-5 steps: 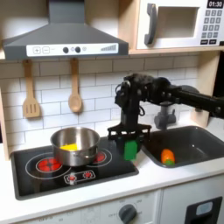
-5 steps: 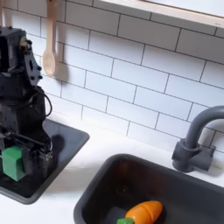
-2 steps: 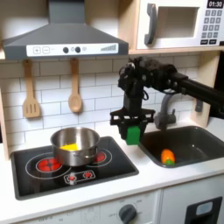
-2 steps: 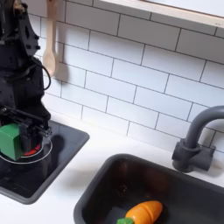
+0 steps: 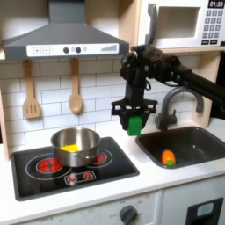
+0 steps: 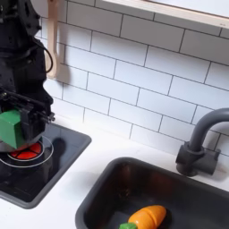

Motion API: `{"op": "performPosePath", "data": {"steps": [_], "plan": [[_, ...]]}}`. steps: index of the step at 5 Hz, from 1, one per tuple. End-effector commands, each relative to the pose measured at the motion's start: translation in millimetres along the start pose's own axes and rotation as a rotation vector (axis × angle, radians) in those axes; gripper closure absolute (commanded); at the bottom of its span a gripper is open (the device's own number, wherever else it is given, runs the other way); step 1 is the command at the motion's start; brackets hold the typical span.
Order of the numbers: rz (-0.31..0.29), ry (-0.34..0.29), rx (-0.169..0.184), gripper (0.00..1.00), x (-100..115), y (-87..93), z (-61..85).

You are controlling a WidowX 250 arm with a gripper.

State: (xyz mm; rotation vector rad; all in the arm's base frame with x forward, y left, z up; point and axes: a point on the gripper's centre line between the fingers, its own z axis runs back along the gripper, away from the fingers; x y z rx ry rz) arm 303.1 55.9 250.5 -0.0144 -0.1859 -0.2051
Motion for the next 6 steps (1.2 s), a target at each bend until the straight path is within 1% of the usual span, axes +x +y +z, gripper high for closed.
{"op": "performPosePath", "data": {"steps": [1, 2, 3, 4, 5, 6], "plan": [[-0.021, -0.072, -0.001, 1.00, 5, -3.9, 7.5], [-0.009, -0.110, -0.018, 1.00, 12, -2.4, 5.2], [-0.033, -0.133, -0.053, 1.00, 20, -11.0, 5.1], [-0.040, -0.109, -0.082, 1.00, 20, -16.8, -1.6], [-0.031, -0.081, -0.087, 1.00, 14, -14.9, -12.5], [-0.027, -0.062, -0.095, 1.00, 11, -15.1, -15.2]]}}
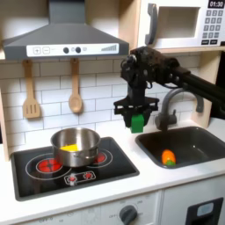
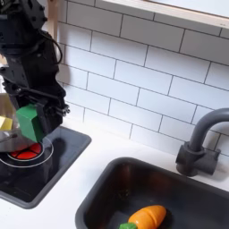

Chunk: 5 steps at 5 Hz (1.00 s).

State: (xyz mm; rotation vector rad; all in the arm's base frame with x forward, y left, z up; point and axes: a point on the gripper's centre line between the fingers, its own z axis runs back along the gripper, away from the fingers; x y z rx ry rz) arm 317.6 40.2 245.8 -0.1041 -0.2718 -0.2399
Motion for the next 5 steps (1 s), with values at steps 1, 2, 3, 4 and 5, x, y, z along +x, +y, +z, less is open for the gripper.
{"op": "performPosePath", "data": {"steps": [1, 2, 3, 4, 5], "plan": [[0.018, 0.059, -0.009, 1.00, -11, -4.5, -8.4], [0.023, 0.077, -0.003, 1.00, -15, -5.9, -5.5], [0.022, 0.093, -0.010, 1.00, -21, -9.6, -6.2], [0.015, 0.082, -0.004, 1.00, -31, -16.9, 3.0], [0.020, 0.081, -0.002, 1.00, -42, -22.7, 10.9]]}}
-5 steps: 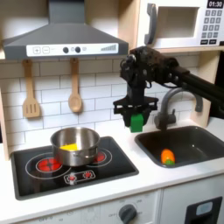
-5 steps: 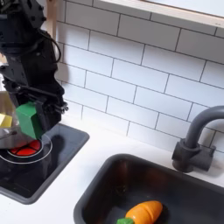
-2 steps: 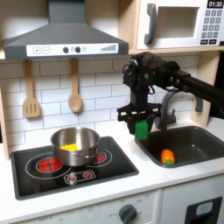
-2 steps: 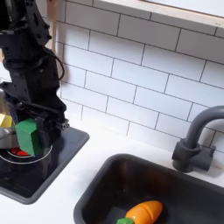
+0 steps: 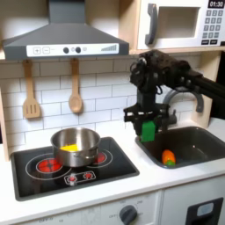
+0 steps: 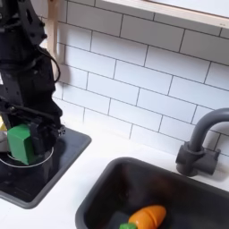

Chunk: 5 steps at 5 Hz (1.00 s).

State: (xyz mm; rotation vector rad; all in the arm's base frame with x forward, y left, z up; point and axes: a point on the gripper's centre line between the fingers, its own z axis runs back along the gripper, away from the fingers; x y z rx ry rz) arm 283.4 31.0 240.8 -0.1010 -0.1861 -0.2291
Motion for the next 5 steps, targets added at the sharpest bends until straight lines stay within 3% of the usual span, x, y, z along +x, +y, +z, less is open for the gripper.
{"op": "performPosePath", "data": {"steps": [1, 3, 5], "plan": [[0.004, -0.010, 0.009, 1.00, -19, -9.8, 12.4], [0.004, 0.003, 0.005, 1.00, -25, -12.0, 11.0], [-0.008, -0.027, 0.020, 1.00, -9, -10.9, -0.4]]}}
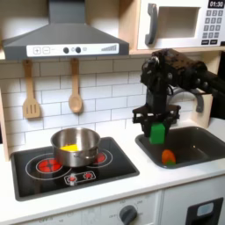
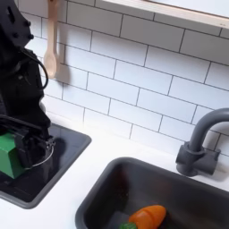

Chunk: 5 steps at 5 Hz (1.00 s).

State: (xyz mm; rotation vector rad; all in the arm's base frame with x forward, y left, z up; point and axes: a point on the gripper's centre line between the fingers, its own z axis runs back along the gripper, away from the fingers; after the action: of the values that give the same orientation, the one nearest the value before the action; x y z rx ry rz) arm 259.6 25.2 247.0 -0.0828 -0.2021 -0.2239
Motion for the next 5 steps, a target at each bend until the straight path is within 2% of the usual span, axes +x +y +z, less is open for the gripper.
{"op": "performPosePath", "data": {"steps": [1, 2, 3, 5], "plan": [[-0.015, 0.008, 0.011, 1.00, 18, 3.3, -25.3], [-0.010, 0.001, 0.023, 1.00, 30, 12.8, -37.2], [0.002, 0.027, 0.029, 1.00, 37, 19.7, -52.3], [0.023, 0.061, 0.063, 1.00, 43, 34.2, -73.3]]}}
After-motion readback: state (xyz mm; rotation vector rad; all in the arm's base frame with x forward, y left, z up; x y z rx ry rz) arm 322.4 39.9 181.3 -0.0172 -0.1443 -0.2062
